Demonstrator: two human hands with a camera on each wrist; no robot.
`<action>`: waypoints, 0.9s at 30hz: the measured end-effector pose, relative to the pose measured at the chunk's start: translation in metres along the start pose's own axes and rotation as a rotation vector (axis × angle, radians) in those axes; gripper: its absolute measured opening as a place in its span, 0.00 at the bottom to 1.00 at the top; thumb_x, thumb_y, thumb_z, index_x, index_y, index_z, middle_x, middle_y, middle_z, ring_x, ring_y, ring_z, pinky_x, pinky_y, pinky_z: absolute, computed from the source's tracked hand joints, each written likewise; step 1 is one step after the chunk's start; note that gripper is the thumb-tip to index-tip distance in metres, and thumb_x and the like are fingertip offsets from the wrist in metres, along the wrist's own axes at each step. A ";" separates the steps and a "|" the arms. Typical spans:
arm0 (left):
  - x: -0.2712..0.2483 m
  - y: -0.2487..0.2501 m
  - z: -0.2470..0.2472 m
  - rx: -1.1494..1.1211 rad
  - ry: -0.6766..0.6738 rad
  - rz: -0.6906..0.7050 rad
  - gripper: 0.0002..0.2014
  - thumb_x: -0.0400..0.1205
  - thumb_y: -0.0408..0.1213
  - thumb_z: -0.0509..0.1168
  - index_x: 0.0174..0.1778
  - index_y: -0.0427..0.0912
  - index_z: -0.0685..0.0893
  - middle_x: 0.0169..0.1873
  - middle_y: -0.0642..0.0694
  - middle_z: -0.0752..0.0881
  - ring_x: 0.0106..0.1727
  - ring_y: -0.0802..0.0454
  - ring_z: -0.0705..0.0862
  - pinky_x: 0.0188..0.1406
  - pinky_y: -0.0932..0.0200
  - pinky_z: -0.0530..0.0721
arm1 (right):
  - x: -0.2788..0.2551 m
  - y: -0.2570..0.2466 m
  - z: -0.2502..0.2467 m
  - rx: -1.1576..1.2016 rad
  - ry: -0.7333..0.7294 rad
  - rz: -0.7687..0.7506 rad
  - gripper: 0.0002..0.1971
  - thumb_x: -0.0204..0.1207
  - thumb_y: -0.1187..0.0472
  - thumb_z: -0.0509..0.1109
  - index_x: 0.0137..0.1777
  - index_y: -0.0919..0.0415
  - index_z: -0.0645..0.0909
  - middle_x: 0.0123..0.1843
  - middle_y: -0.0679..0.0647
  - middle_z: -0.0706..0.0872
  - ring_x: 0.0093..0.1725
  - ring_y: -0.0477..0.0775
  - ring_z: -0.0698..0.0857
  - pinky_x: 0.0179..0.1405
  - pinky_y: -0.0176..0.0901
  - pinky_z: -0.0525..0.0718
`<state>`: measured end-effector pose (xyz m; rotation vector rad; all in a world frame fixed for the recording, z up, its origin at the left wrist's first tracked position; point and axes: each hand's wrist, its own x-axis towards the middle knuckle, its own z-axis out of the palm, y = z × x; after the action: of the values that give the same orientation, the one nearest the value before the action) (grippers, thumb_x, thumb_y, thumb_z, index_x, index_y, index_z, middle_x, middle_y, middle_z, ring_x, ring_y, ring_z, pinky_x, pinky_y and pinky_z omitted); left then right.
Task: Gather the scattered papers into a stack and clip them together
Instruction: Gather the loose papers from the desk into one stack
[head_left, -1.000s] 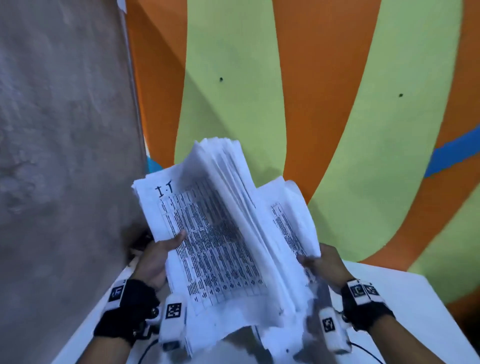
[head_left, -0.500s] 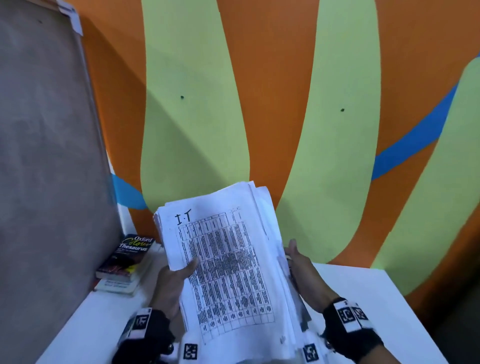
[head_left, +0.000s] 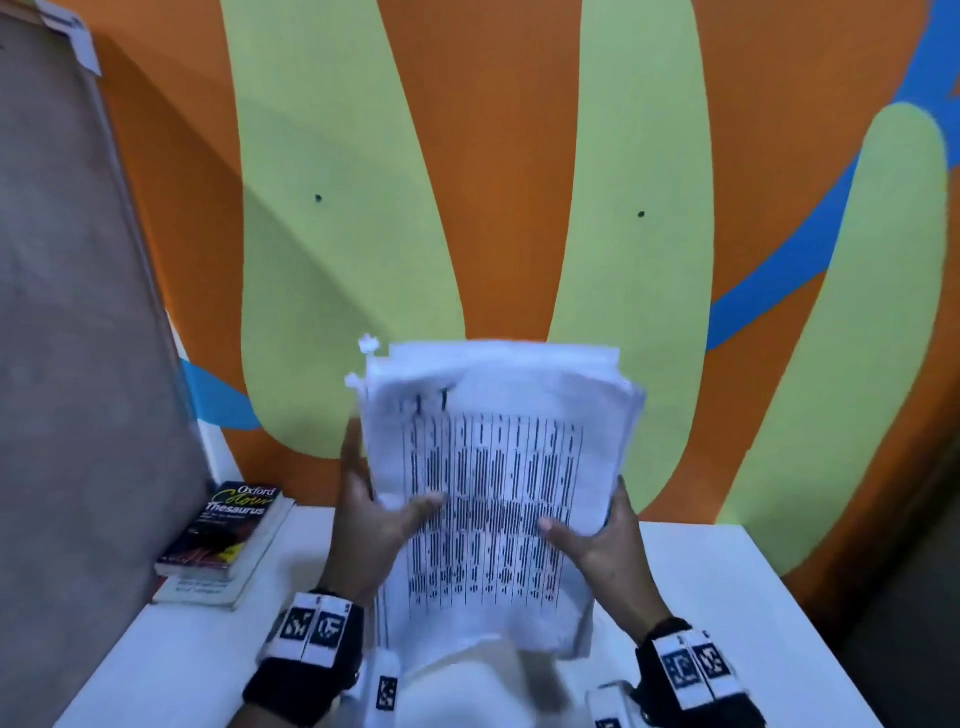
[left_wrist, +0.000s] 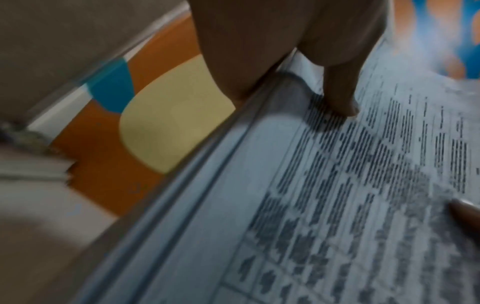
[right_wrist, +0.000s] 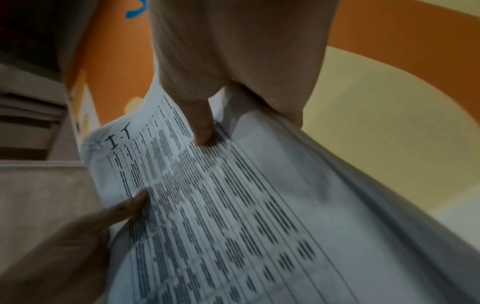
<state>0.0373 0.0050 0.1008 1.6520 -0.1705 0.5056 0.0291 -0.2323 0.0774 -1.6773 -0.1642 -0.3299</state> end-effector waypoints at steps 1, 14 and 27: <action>-0.010 -0.012 0.003 0.021 -0.031 -0.086 0.41 0.63 0.41 0.79 0.73 0.47 0.70 0.68 0.50 0.80 0.72 0.53 0.77 0.65 0.61 0.77 | -0.005 0.011 0.000 -0.010 0.006 0.039 0.31 0.69 0.63 0.79 0.70 0.49 0.71 0.66 0.47 0.84 0.65 0.45 0.83 0.68 0.51 0.81; 0.001 -0.033 0.023 -0.078 0.017 -0.088 0.31 0.64 0.45 0.82 0.63 0.44 0.81 0.55 0.48 0.89 0.57 0.54 0.87 0.57 0.52 0.84 | 0.011 0.004 -0.002 0.026 0.057 -0.081 0.32 0.73 0.69 0.75 0.69 0.43 0.65 0.59 0.28 0.81 0.57 0.22 0.80 0.53 0.19 0.79; 0.014 -0.051 0.038 -0.089 -0.050 -0.101 0.18 0.64 0.41 0.82 0.48 0.44 0.86 0.41 0.57 0.91 0.41 0.63 0.88 0.46 0.67 0.82 | 0.028 0.020 -0.012 -0.015 0.047 -0.068 0.28 0.76 0.71 0.70 0.66 0.44 0.65 0.56 0.26 0.81 0.58 0.27 0.81 0.50 0.18 0.77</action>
<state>0.0786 -0.0213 0.0581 1.5785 -0.1440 0.3753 0.0602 -0.2491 0.0681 -1.6796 -0.1839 -0.4224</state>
